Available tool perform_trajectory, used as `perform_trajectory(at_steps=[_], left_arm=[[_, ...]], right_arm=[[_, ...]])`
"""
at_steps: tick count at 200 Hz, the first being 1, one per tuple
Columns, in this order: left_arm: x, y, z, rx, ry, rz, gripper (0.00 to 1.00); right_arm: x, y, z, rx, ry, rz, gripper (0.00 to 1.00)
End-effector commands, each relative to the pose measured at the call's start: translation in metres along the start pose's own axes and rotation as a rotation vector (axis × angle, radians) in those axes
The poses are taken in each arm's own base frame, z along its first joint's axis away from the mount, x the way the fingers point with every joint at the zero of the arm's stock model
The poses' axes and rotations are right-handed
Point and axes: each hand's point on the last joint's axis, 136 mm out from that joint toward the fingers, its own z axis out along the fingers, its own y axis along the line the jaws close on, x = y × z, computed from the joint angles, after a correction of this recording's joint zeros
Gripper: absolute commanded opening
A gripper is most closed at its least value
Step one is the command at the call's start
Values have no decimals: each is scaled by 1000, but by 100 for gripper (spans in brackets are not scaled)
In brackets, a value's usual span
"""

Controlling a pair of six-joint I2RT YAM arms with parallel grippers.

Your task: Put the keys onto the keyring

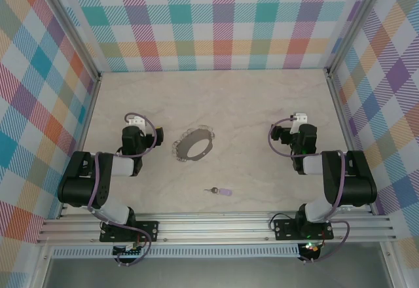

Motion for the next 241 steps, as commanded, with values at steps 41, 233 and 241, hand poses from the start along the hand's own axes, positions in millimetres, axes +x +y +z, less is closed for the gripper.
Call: perform_trajectory(at_steps=[41,233,241], left_arm=[[-8,2,2,4,-20,-14,100],[-40,11,-9,-87,26,-23,99],[-44,11,-14,-99,38,-32,99]], right_arm=[[-12,1,1,-13,-26,-19,100],[-75,-3,-43,57,14,237,100],[-77,4,-46,29,38,295,100]])
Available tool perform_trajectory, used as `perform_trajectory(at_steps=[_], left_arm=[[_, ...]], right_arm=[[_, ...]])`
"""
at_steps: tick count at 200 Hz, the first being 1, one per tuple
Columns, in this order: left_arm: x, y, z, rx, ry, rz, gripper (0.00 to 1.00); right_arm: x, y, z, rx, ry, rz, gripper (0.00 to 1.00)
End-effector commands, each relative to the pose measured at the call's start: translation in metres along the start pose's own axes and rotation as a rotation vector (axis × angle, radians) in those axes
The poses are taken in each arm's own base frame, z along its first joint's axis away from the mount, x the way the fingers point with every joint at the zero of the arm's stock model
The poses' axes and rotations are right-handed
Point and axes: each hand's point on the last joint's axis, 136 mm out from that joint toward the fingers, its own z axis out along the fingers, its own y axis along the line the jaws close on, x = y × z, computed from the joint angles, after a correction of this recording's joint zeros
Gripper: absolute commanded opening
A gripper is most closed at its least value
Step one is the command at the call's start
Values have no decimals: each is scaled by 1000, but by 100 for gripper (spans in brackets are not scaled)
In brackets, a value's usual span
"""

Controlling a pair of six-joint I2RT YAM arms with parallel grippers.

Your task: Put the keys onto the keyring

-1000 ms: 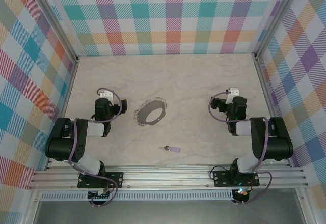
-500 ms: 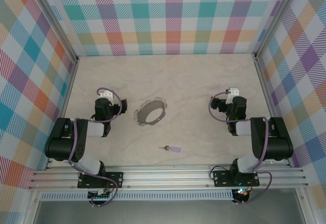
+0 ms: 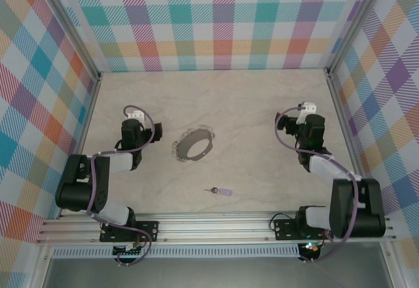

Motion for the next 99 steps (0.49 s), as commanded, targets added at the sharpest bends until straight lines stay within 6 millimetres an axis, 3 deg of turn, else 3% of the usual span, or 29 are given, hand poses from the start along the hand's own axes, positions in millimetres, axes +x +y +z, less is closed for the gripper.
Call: perform_trajectory(at_steps=[1,33,60,93,99], left_arm=[[-20,8,-15,-61,9,-31,99],[-41,5,-34,-104,86,-136,99],[-50,-10,-53,-82,147,-283,99],[-46,-37,-78,-4,232,-418,99],[-36,-43,-84,7,273,-421,99]], right_arm=[[2,3,-11,8,111,207,100],[13,62,-18,-312,238,298,100],[46,107,-23,-462,419,263,88],[87,158,-24,-566,599,201,78],[94,167,-22,-580,622,193,77]])
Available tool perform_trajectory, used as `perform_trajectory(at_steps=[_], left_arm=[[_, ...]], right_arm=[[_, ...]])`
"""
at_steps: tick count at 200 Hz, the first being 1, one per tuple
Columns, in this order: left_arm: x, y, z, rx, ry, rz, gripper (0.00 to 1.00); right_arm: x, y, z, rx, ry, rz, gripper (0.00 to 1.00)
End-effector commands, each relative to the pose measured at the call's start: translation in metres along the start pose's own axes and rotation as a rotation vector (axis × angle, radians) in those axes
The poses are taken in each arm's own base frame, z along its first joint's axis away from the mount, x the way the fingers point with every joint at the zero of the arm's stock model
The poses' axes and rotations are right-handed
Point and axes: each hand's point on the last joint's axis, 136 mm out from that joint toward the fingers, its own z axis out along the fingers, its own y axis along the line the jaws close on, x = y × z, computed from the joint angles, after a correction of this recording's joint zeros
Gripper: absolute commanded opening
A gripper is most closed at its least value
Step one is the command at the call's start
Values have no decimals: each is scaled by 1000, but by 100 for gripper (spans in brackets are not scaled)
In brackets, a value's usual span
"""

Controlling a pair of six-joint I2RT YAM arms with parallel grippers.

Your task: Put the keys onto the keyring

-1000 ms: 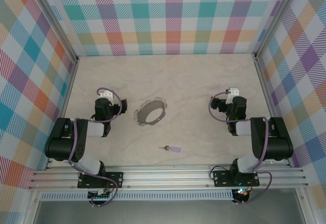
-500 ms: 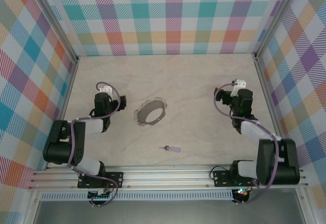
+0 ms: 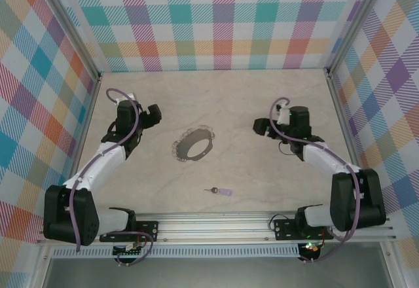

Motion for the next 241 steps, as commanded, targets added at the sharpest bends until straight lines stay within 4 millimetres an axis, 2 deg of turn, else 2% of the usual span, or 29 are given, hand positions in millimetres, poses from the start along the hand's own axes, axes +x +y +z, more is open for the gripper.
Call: perform_trajectory(at_steps=[1,28,47,74,110,175,241], left_arm=[[40,-4,-21,-2,183,-112,99],[61,-22,-37,71,240,-126,98],[70,-27,-43,97,248,-132,98],[73,-35,-45,127,253,-121,98],[75,-45,-38,145,279,-109,99],[74,-50,-35,152,279,-101,99],[76,-50,-31,145,288,-86,99]], right_arm=[[24,33,20,-104,143,-11,76],[43,52,52,-144,241,-27,68],[50,62,71,-159,286,-49,64],[59,71,96,-170,347,-73,57],[71,79,122,-169,393,-96,55],[80,84,146,-181,422,-100,50],[85,97,155,-207,440,-118,41]])
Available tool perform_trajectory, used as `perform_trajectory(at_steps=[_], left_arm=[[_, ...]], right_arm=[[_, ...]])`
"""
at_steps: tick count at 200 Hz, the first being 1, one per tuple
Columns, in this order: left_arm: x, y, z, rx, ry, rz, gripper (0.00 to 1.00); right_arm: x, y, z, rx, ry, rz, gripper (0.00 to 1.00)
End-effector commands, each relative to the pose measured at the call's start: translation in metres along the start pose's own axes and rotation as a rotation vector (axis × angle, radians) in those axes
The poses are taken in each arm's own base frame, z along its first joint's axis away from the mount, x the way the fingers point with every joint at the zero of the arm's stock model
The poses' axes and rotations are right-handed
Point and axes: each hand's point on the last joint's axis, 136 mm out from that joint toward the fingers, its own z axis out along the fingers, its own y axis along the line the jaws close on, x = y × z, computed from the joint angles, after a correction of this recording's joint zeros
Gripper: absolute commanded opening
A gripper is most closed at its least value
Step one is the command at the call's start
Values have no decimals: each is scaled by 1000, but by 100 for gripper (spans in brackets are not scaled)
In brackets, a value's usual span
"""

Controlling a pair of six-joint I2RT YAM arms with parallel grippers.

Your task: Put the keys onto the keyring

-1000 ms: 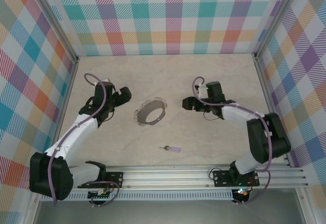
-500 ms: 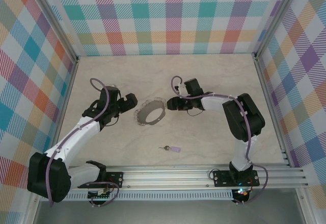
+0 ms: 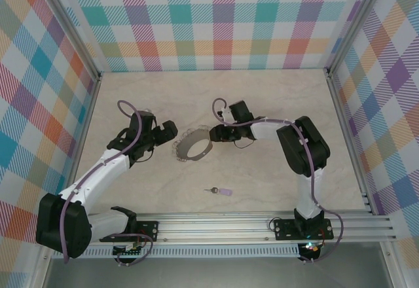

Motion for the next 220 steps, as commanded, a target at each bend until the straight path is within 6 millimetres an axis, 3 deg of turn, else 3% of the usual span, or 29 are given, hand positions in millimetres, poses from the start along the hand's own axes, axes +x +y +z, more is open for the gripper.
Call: perform_trajectory(at_steps=[1,58,109,148,220], left_arm=[[-5,-12,-1,30,-5,17,99],[-2,-10,1,27,1,15,99],[-3,-13,0,39,1,9,99],[-4,-14,0,40,0,8,99],[-3,-13,0,39,2,3,99]], right_arm=[[0,10,6,-28,18,-20,41],[4,10,6,-22,24,-27,30],[2,6,4,27,17,-56,41],[1,10,4,47,34,-101,41],[0,0,9,121,57,-153,40]])
